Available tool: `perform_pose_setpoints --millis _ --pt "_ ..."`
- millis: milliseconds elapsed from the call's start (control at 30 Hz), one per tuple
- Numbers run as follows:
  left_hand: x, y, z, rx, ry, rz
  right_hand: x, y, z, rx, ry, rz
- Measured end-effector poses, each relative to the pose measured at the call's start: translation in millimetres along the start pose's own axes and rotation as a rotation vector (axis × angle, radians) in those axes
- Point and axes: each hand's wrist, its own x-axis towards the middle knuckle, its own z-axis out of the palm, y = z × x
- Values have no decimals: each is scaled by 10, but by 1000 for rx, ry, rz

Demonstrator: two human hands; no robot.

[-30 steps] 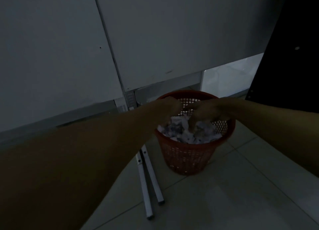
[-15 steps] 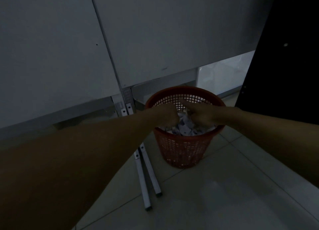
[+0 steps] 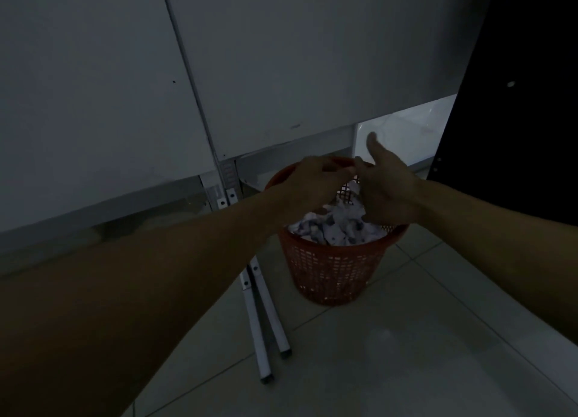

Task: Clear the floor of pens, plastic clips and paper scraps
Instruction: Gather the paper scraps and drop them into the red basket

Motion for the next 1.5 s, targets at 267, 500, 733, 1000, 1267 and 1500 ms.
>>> perform_pose_setpoints --millis 267,500,733,1000,1267,1500 --pt "-1 -30 283 -147 132 80 26 21 -41 178 24 51" --pt "7 -159 166 347 50 -16 107 51 -97 -254 175 44" --pt "17 -123 16 358 267 19 75 209 -127 -960 239 -333" --pt "-341 -252 -346 259 440 54 -101 215 123 -1342 200 -333" --pt "-1020 -270 -1017 322 398 45 -308 94 844 -1431 94 -326" --pt "-1876 -164 -2123 594 403 -61 -294 -82 1803 -1493 -41 -366"
